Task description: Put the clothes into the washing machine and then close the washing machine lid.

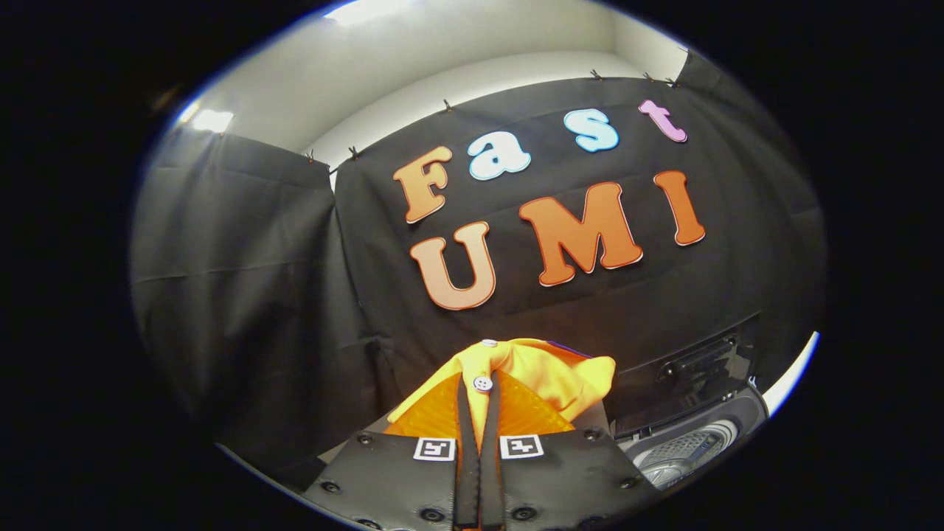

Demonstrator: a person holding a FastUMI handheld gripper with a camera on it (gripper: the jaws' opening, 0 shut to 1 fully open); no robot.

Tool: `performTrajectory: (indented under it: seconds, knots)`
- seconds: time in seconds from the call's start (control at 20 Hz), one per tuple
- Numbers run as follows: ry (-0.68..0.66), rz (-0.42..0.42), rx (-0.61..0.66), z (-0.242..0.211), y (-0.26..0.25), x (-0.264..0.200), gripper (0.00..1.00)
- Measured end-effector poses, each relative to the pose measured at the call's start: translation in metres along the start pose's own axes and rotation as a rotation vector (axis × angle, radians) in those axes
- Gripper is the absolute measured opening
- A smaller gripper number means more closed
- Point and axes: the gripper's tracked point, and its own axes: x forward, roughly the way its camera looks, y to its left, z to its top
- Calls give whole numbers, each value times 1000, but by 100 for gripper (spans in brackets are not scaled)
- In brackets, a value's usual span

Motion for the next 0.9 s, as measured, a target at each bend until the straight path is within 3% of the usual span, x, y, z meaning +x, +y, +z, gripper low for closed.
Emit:
performTrajectory:
  seconds: [0.25,0.55,0.9]
  knots:
    - [-78,-52,-55,44,-41,-24,9]
    - [-85,-45,-67,73,-124,-49,9]
    - [-35,-104,-72,59,-250,-71,9]
